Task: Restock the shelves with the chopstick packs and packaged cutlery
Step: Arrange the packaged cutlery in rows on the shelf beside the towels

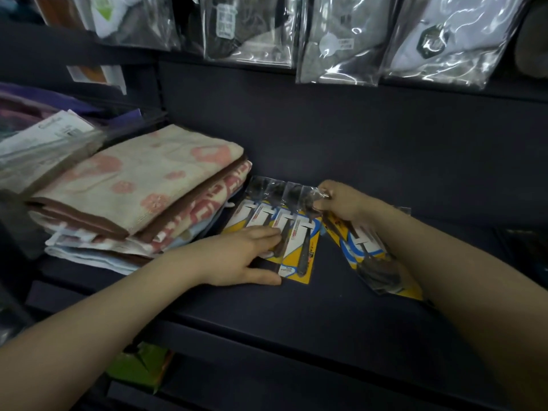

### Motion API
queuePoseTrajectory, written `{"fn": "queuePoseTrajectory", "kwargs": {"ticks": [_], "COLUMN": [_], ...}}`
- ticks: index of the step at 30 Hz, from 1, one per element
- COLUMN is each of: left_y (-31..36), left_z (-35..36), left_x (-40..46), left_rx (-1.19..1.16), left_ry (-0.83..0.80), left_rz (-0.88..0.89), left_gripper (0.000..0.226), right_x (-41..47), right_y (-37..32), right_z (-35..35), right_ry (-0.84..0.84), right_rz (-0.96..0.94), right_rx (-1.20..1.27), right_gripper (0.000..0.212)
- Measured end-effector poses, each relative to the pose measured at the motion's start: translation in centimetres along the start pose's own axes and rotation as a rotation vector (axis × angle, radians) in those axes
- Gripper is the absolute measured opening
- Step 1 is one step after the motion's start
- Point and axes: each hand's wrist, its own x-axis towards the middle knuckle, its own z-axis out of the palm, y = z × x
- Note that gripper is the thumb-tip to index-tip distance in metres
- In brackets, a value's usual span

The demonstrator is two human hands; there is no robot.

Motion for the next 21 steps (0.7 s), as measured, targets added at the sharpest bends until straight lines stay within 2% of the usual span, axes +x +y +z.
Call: {"fn": "queuePoseTrajectory", "kwargs": {"ticks": [5,10,14,17,21], "left_y": [-0.2,-0.2,0.1,0.3,0.6], "left_z": [0.1,0.1,0.3,0.4,0.0], "left_x": [0.0,0.6,1.0,1.3,2.1], "left_rx": [-0.029,-0.001,0.040,0.091,0.170], "left_ry": [0.029,0.087,0.119,0.143,0.090], "left_rz": [0.021,0.026,0.042,0.039,0.021], "left_gripper": [0.075,0.074,0.075,0.083,0.058], "right_x": [0.2,1.4,2.3,2.4,1.5], "right_y": [0.8,-0.9,-1.3,-0.7,-1.0], "right_z": [-0.1,-0.2,0.5,0.4,-1.2], "right_ry": [0.004,0.064,0.058,0.087,0.044], "right_rz": [0.027,0.012,0.045,0.063,-0.036], "right_rx": [-0.032,-0.026,-0.095,-0.188,-0.497], "right_gripper": [0.007,0.025,0.005,0.022,0.044]}}
